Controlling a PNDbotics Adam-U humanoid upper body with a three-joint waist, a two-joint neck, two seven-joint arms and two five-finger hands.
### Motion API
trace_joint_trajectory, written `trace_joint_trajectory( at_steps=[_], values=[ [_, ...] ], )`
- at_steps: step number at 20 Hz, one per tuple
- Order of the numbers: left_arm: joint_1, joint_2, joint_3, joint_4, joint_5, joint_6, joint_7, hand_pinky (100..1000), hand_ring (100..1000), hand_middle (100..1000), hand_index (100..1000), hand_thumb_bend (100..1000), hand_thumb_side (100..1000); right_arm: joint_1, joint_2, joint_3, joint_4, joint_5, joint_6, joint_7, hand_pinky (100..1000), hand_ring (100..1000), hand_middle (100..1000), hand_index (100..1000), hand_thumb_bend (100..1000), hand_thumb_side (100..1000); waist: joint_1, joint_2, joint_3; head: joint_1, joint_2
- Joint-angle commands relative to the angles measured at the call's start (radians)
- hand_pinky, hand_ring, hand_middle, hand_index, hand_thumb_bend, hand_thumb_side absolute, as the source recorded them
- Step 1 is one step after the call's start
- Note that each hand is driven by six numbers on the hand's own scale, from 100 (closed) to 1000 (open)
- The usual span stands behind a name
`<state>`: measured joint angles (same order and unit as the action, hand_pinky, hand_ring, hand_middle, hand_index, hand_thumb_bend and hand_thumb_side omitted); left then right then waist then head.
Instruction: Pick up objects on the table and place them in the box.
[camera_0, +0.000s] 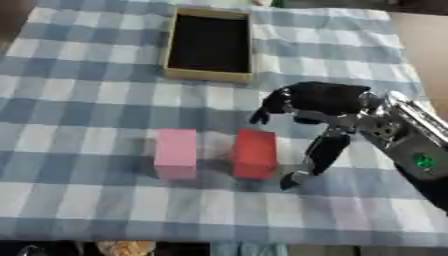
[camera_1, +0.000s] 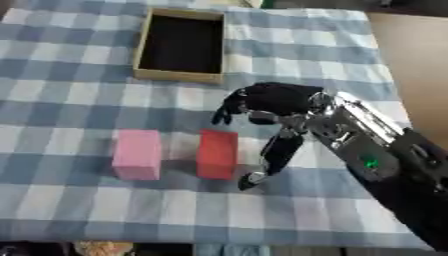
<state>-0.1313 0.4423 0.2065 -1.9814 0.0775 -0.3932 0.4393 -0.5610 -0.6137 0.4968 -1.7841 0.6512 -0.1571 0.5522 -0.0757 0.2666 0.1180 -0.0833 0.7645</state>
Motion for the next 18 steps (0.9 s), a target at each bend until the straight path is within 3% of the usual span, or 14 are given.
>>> trace_joint_trajectory(
  at_steps=[1, 8, 18],
  values=[
    [-0.008, 0.025, 0.003, -0.019, 0.001, -0.001, -0.006, 641, 533, 564, 789, 100, 938, 0.0, 0.002, -0.024, -0.008, 0.022, 0.012, -0.028, 813, 820, 643, 834, 690, 455, 0.005, -0.011, 0.001, -0.003, 0.005],
    [-0.008, 0.023, 0.004, -0.019, -0.003, 0.002, -0.013, 640, 532, 564, 786, 100, 938, 0.022, 0.026, -0.036, -0.015, 0.036, 0.025, -0.081, 810, 812, 611, 822, 601, 485, 0.007, -0.01, 0.002, -0.007, 0.005],
    [-0.009, 0.022, 0.003, -0.019, -0.002, 0.002, -0.02, 640, 531, 564, 785, 100, 938, 0.012, 0.057, -0.026, 0.0, 0.045, 0.037, -0.077, 799, 796, 591, 797, 552, 465, 0.006, -0.009, 0.005, -0.013, 0.005]
  ],
)
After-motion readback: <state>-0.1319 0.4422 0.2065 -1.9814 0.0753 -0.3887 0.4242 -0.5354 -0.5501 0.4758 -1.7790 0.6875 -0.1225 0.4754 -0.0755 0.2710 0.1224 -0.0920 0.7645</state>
